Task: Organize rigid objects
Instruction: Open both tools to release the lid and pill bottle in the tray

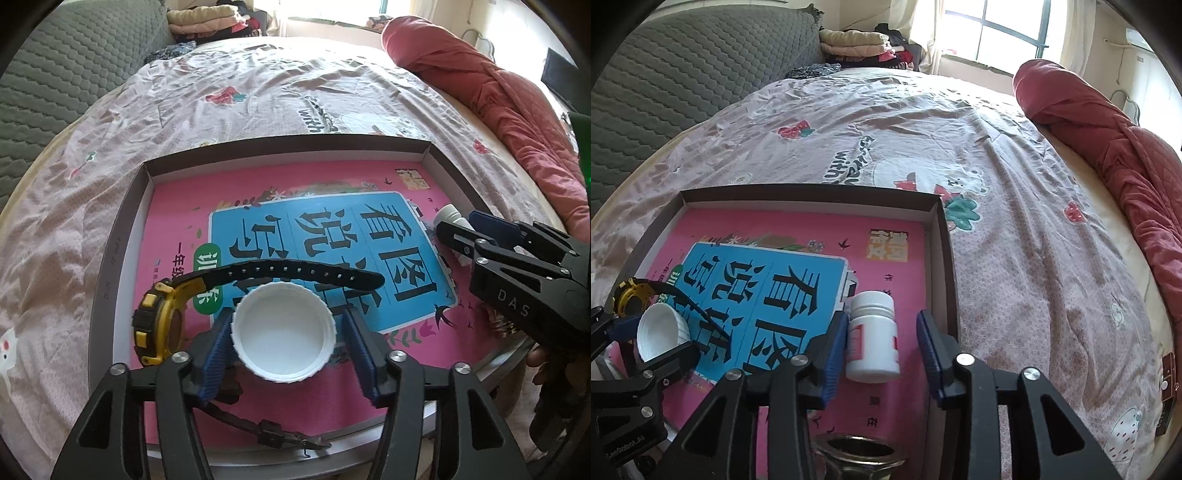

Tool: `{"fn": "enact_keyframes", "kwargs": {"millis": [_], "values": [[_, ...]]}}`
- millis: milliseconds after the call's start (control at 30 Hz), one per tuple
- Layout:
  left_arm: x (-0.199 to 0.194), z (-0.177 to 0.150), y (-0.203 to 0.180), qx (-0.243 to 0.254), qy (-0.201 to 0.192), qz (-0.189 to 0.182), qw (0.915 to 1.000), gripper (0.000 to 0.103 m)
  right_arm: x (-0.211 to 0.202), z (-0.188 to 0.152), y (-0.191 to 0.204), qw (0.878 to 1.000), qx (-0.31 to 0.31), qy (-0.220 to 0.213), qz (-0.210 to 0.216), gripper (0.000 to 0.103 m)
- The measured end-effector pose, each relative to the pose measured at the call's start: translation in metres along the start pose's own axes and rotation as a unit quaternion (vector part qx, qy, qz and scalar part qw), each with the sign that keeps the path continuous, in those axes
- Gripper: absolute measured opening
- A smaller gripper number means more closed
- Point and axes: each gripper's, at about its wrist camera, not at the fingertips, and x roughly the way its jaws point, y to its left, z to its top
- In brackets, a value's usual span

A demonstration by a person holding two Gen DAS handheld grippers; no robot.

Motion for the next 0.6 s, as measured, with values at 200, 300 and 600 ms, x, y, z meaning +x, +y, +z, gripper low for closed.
{"fn": "enact_keyframes", "kwargs": {"millis": [200, 300, 600], "values": [[-0.007, -0.003, 0.000, -0.007, -0.003, -0.004, 1.0000, 0.065, -0.013, 0.003, -0.005, 1.000, 0.008, -0.025, -0.002, 0.053], [-0.015, -0.004, -0.001, -0.011, -0.010, -0.015, 0.9998, 0.066, -0.018, 0.004, -0.011, 0.999, 0.027, -0.032, 0.011, 0.053], [-0.028, -0.003, 0.006, -0.023, -0.019, -0.021, 0.9993, 0.067, -0.032, 0.006, -0.019, 0.998, 0.039, -0.050, 0.017, 0.054]]}}
